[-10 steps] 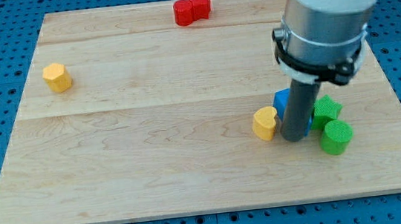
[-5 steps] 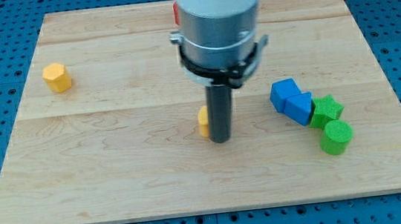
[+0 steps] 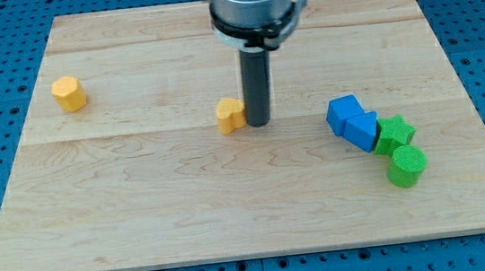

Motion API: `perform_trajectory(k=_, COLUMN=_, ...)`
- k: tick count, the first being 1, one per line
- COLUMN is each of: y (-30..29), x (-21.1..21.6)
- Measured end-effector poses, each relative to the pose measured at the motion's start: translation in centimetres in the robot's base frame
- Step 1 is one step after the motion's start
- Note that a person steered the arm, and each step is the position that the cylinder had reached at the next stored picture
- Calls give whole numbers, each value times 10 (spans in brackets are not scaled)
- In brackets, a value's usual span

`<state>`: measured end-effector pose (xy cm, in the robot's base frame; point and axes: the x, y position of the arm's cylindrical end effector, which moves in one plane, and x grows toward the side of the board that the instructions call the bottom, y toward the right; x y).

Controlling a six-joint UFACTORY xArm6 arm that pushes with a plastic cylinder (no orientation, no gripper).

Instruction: Slide the yellow heart closer to the yellow hexagon

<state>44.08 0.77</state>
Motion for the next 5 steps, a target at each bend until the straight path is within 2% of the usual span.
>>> perform_trajectory(k=2, y=-67, x=-11)
perform_trajectory(k=5, y=-66, x=-40)
